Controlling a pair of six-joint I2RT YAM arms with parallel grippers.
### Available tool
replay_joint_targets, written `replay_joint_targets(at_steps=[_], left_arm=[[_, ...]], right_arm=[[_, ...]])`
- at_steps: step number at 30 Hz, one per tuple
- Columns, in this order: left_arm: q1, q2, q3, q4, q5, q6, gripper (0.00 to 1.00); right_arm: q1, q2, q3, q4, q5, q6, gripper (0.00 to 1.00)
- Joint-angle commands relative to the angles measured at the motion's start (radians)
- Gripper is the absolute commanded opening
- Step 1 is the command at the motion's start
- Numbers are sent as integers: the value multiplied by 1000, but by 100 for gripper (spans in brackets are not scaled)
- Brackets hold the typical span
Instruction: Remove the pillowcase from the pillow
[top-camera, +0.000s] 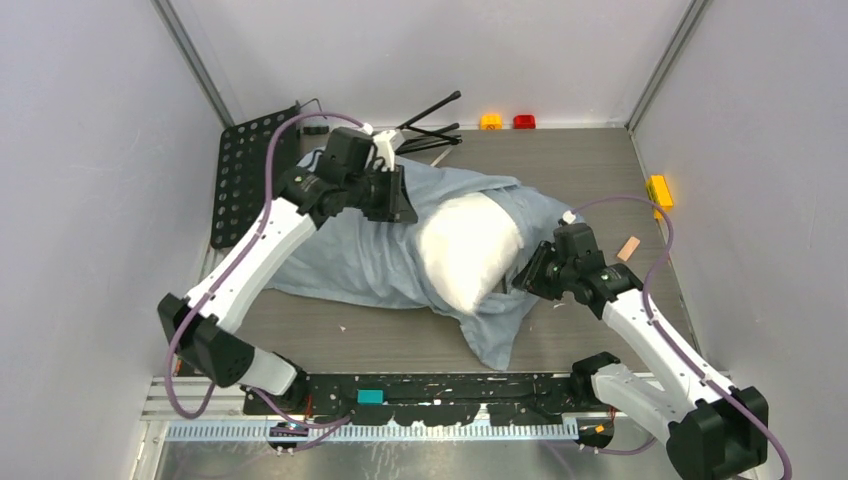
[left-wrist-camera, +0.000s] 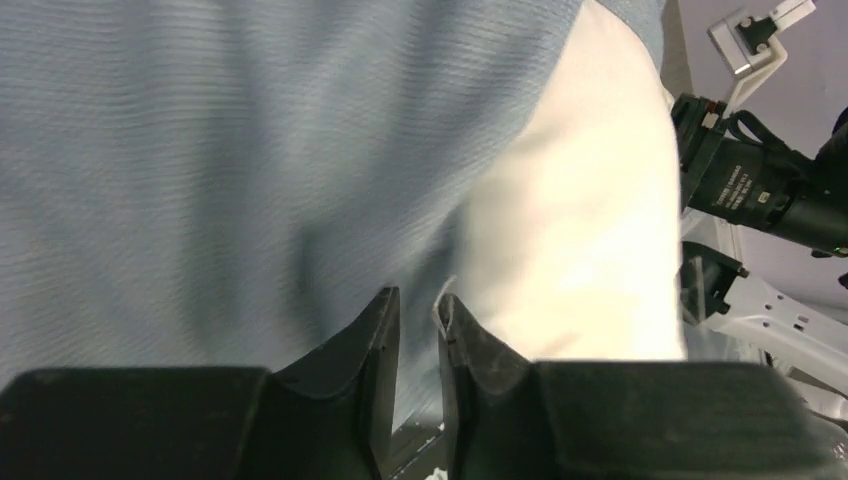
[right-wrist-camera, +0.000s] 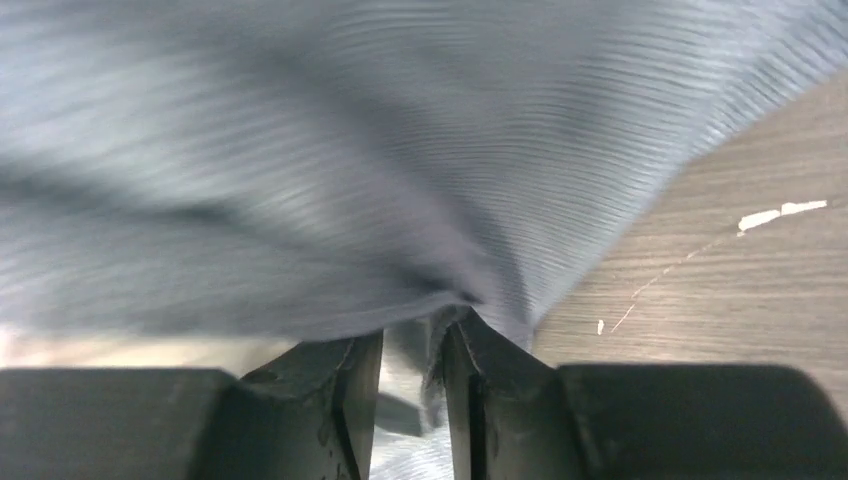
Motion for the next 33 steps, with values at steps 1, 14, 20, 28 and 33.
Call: replay_joint_targets(at_steps=[1, 14, 20, 28, 33], left_arm=[[34, -141, 40, -95, -48, 97, 27], [-326, -123, 196, -167, -187, 84, 99], [-427, -6, 274, -251, -370, 159, 100], [-570, 138, 405, -279, -539, 230, 100], [-623, 250, 527, -302, -561, 283, 100]], right_arm=[[-3, -22, 71, 42, -77, -150, 37], [-3, -120, 150, -43, 102, -180, 86], [-3, -206, 173, -141, 298, -150, 89], [-3, -373, 169, -159, 425, -123, 91], [-3, -464, 164, -131, 398, -172, 95]])
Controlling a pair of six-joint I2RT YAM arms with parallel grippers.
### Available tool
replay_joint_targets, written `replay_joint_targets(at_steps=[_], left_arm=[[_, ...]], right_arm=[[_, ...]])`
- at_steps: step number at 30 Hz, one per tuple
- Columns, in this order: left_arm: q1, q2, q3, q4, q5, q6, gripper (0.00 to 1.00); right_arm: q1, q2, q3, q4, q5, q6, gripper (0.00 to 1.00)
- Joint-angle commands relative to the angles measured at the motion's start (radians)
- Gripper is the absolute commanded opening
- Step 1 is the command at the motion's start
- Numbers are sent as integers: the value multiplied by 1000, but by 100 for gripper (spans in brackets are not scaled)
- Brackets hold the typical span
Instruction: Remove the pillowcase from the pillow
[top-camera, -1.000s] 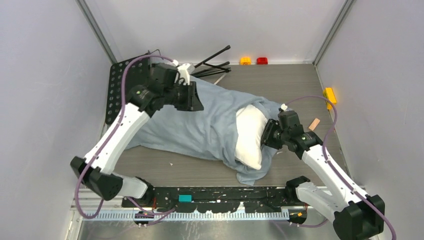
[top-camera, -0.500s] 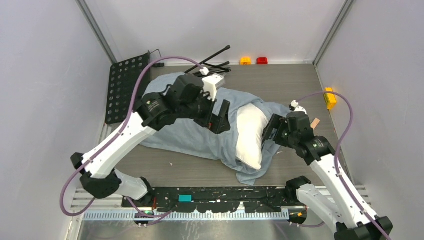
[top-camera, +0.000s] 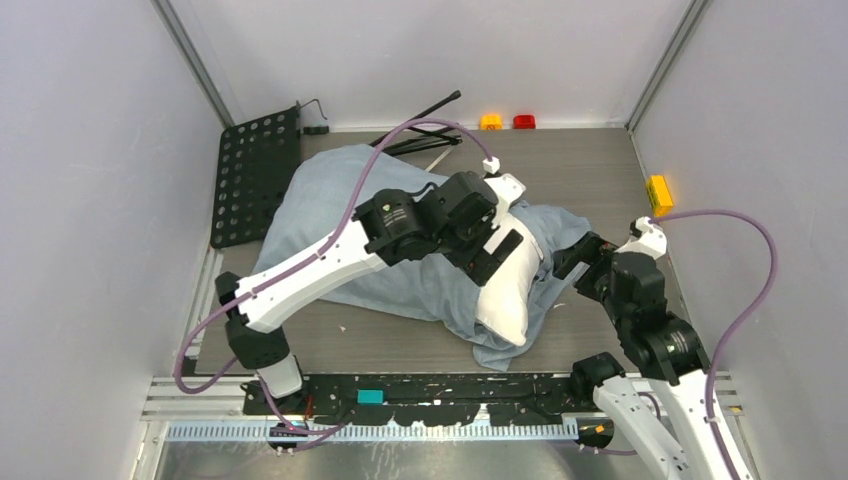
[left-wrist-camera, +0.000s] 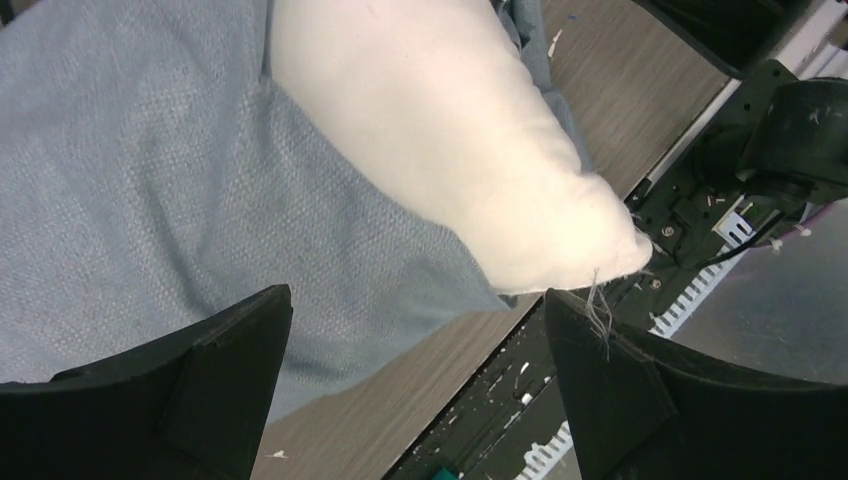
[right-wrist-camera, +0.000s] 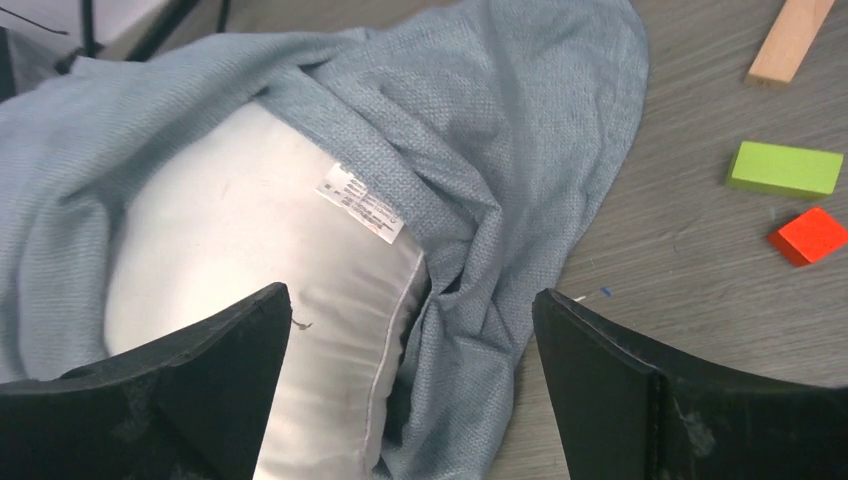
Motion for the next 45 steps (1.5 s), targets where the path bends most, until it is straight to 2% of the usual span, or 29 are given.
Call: replay_joint_targets(at_steps=[1, 7, 11, 16, 20, 21, 22, 25, 27, 28, 29, 32, 36, 39, 45], left_arm=[[-43, 85, 139, -28, -78, 79, 100], [-59, 266, 289, -57, -63, 81, 100], [-58, 377, 348, -32, -22, 25, 100], [-58, 496, 402, -118, -150, 2, 100], [-41, 516, 326, -189, -237, -69, 99], [-30, 487, 264, -175, -245, -87, 94], [-17, 447, 176, -141, -240, -96, 84], [10, 260, -107, 38, -199, -111, 47], [32, 108, -263, 152, -170, -126, 18], [43, 53, -325, 213, -155, -138, 7], [56, 1, -376, 248, -139, -148, 1], [89, -113, -479, 313, -96, -166, 0], [116, -177, -516, 314, -72, -160, 0], [128, -186, -511, 294, -67, -149, 0], [152, -198, -486, 294, -61, -122, 0]], right_arm=[[5, -69, 20, 51, -1, -45, 95], [5, -102, 0, 62, -28, -46, 95], [5, -166, -25, 90, -19, -13, 95], [5, -289, -48, 88, 52, 13, 95], [5, -362, -70, 82, 90, 27, 95], [5, -373, -79, 83, 89, 33, 95], [5, -379, -88, 82, 87, 39, 95], [6, -368, -105, 90, 50, 43, 95], [4, -357, -125, 134, -14, 36, 95], [5, -352, -144, 169, -51, 35, 94], [5, -347, -164, 209, -92, 36, 94], [5, -273, -219, 339, -239, 28, 93], [5, -12, -187, 433, -439, -54, 86], [8, 142, -104, 431, -460, -120, 85], [14, 261, -28, 483, -548, -192, 87]])
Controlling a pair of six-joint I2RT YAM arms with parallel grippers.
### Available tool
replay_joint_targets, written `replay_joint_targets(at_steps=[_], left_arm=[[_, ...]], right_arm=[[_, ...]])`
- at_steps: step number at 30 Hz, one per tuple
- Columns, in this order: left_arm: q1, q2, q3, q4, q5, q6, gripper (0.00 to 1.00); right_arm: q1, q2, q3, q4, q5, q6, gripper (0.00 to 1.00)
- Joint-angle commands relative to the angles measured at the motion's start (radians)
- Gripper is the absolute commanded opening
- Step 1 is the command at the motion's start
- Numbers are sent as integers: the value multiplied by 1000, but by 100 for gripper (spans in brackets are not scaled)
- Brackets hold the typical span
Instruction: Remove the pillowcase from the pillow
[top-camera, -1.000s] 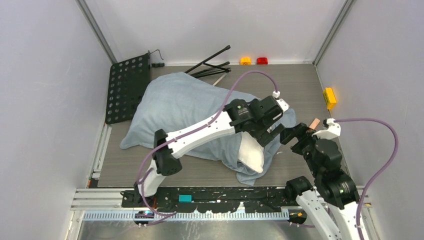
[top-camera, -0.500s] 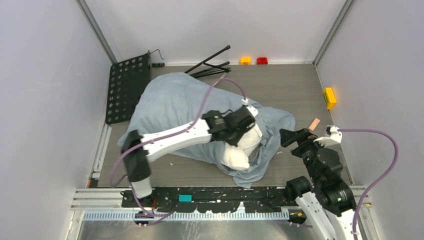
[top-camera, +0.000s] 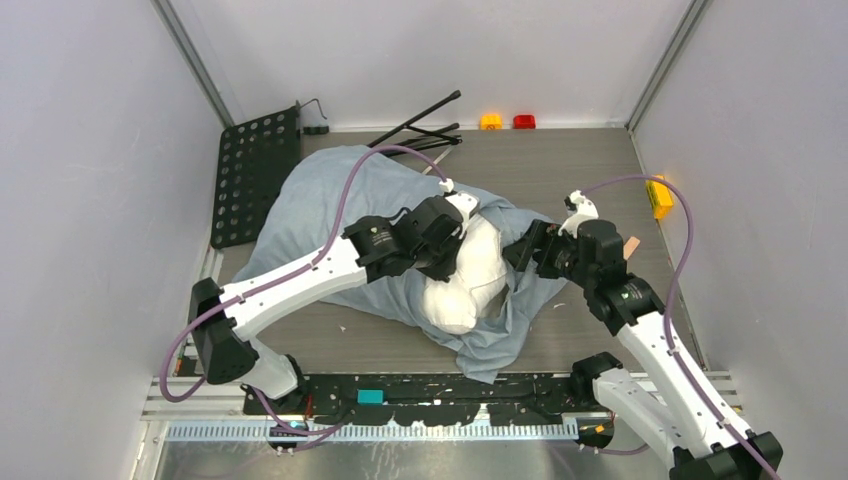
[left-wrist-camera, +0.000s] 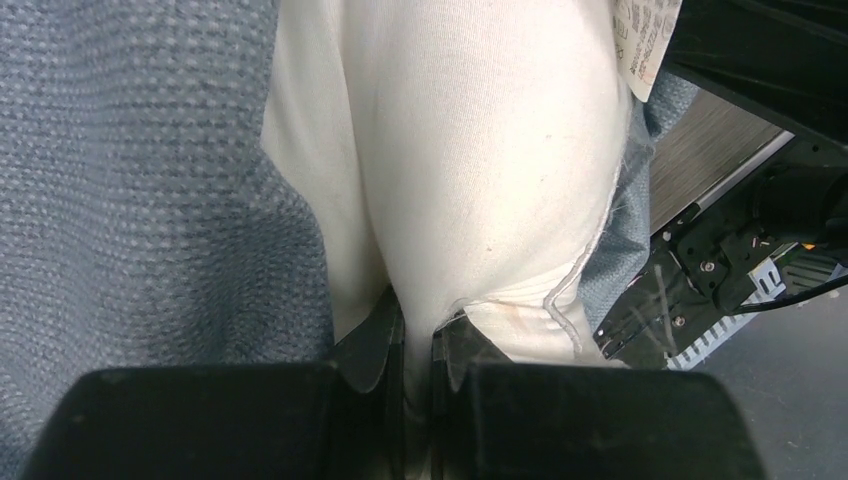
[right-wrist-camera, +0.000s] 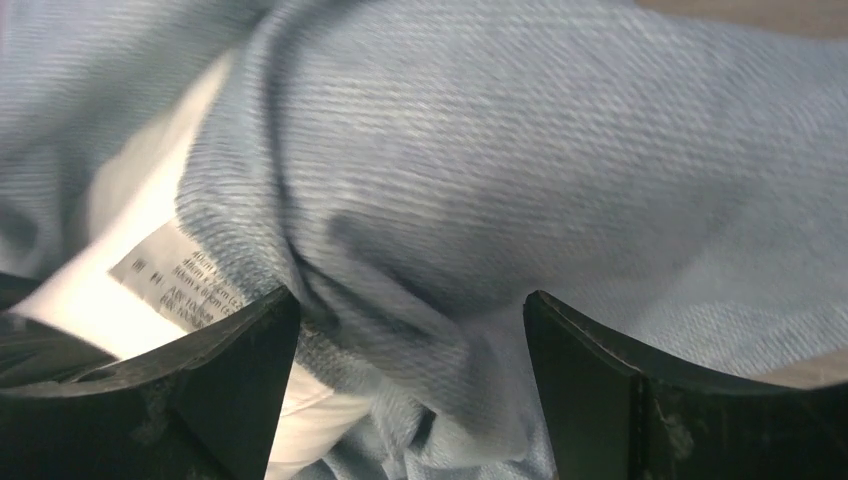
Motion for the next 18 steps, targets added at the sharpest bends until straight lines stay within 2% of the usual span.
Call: replay_joint_targets(at_steps=[1, 3, 4, 6, 9, 11, 14, 18], left_arm=[[52, -37, 34, -18, -68, 43, 0], [56, -37, 58, -23, -63, 53, 0], [57, -38, 71, -26, -62, 58, 0], [61, -45, 92, -39, -62, 69, 0], [76, -64, 122, -66, -62, 73, 0], [82, -92, 129, -77, -62, 78, 0], [89, -136, 125, -102, -67, 83, 0], [131, -201, 135, -169, -97, 98, 0]], right_arm=[[12, 55, 103, 110, -115, -83, 86], [17, 67, 114, 94, -68, -83, 78], [17, 65, 121, 76, -28, -82, 71], [17, 49, 128, 35, 113, -57, 54], [17, 14, 109, 4, 323, -9, 21], [16, 0, 101, -6, 391, 15, 8], [9, 15, 104, -24, 469, 57, 0], [-23, 105, 137, -43, 513, 92, 0]])
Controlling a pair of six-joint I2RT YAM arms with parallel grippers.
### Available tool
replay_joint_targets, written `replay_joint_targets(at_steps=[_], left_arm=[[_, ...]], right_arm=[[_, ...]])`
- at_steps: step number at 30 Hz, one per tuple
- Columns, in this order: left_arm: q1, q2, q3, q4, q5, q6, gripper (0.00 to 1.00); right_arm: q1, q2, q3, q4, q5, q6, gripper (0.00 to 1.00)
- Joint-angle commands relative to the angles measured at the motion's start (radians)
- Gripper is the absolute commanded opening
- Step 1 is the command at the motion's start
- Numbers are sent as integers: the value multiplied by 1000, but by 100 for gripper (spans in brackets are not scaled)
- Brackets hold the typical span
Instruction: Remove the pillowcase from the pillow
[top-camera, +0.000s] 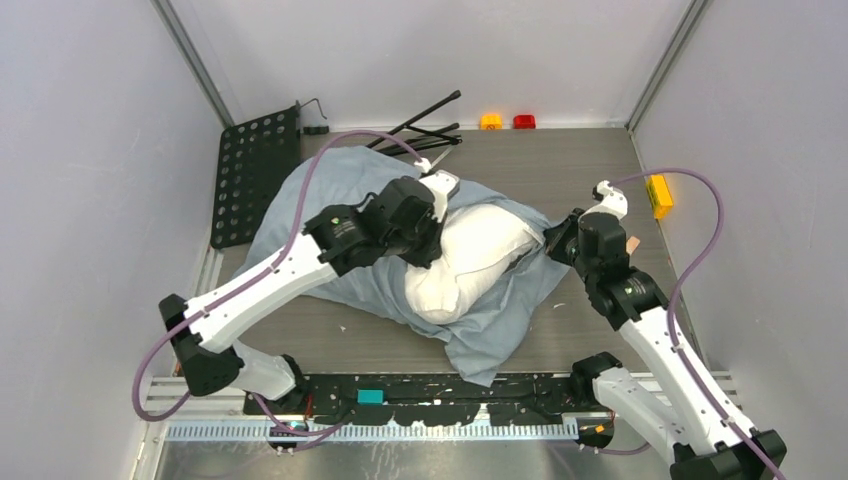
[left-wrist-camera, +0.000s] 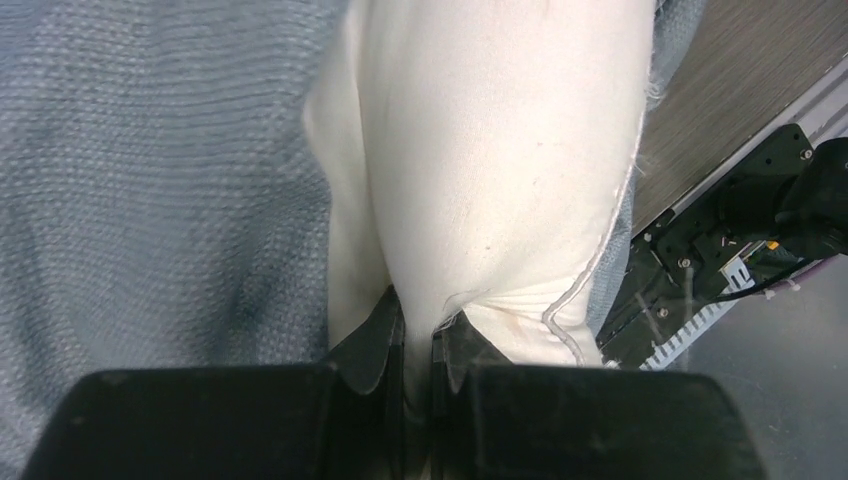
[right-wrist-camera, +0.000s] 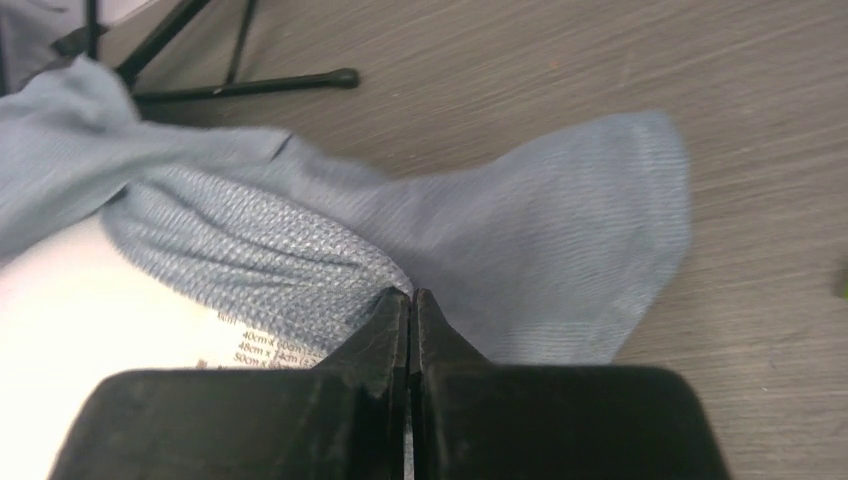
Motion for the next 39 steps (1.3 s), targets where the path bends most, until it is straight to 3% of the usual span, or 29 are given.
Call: replay_joint_targets(at_steps=[1, 7, 14, 16, 21, 27, 28, 29, 30, 32, 34, 39], left_arm=[[91, -141, 59, -111, -134, 53, 0], [173, -224, 109, -148, -125, 70, 0], [191, -148, 188, -99, -4, 51, 0], [201, -120, 183, -42, 48, 24, 0], [222, -17, 197, 94, 147, -38, 0], [232, 100, 243, 212, 182, -121, 1], [232, 104, 233, 243, 201, -132, 10], [232, 105, 217, 274, 232, -135, 25], [232, 107, 205, 296, 272, -132, 48], [232, 113, 208, 268, 309, -113, 75], [232, 128, 243, 179, 293, -76, 84], [231, 157, 301, -22, 185, 1, 85]], right_arm=[[-44, 106, 61, -29, 136, 60, 0], [-80, 342, 157, 7, -26, 77, 0], [-81, 521, 208, 88, -292, 52, 2], [-93, 514, 240, 44, -296, 53, 11], [-142, 314, 228, 0, -252, 61, 58], [-147, 127, 286, -203, -148, 28, 81], [-147, 106, 289, -229, -164, 41, 83], [-147, 85, 288, -247, -184, 64, 86], [-147, 67, 284, -254, -270, 100, 87], [-147, 34, 260, -238, -385, 187, 88], [-147, 13, 214, -192, -474, 282, 88], [-146, 42, 132, -173, -519, 339, 89]])
